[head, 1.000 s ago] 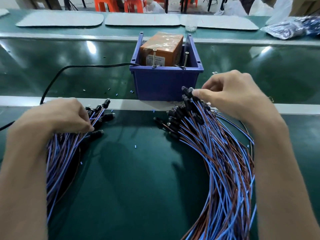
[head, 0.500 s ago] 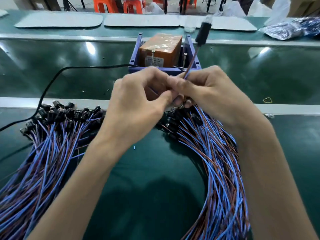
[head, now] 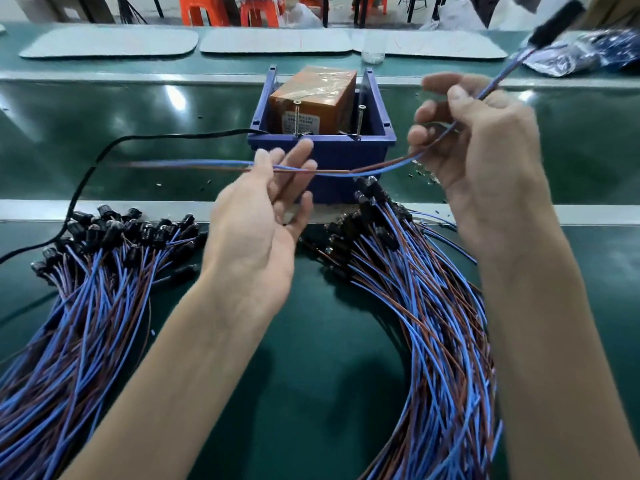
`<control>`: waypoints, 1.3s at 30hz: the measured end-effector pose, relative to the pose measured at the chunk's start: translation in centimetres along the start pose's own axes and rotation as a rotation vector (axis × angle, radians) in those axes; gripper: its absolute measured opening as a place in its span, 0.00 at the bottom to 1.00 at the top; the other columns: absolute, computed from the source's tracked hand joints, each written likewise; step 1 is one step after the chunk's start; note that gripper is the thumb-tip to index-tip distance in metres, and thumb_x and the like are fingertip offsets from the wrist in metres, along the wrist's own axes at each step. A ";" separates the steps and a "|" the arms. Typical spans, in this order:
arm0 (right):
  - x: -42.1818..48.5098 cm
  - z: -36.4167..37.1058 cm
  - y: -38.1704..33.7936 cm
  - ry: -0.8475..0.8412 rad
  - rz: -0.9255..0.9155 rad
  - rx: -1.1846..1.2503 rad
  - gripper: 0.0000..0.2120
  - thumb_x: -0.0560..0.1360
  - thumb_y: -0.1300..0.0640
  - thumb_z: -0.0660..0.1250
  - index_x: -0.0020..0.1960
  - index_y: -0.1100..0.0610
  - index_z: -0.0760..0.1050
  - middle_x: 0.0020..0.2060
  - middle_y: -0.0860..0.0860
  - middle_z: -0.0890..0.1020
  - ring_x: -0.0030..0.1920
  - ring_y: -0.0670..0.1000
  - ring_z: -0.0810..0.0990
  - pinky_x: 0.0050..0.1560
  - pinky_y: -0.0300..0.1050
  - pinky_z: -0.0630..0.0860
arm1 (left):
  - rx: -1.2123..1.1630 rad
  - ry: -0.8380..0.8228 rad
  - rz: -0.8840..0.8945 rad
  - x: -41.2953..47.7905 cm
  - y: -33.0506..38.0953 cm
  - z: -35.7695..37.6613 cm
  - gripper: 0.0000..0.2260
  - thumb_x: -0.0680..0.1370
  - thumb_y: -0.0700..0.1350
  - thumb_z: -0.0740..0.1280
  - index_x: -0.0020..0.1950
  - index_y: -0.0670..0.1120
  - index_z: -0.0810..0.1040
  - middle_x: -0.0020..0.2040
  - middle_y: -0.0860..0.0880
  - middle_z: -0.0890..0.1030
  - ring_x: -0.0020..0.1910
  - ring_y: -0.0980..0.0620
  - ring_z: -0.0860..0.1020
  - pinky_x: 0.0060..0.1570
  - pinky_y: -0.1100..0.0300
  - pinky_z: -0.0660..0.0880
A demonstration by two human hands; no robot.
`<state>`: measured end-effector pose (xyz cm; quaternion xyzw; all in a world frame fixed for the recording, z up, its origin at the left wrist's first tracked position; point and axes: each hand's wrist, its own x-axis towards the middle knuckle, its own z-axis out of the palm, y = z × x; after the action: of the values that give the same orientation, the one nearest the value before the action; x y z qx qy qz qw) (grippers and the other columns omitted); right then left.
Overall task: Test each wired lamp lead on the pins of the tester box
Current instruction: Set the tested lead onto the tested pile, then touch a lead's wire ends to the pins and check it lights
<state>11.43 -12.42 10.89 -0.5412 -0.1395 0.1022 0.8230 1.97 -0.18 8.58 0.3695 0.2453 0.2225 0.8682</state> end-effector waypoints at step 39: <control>-0.8 0.8 1.6 -0.217 0.103 -0.349 0.08 0.79 0.63 0.63 0.55 0.59 0.79 0.28 0.49 0.81 0.27 0.44 0.77 0.28 0.30 0.71 | 0.565 -0.122 0.431 1.2 -0.2 -1.6 0.06 0.77 0.38 0.69 0.50 0.48 0.78 0.35 0.50 0.80 0.31 0.55 0.83 0.31 0.71 0.74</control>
<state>10.38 -11.41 9.64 -0.6677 -0.2150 0.1763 0.6906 2.06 1.23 7.18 0.6509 0.1614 0.3012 0.6779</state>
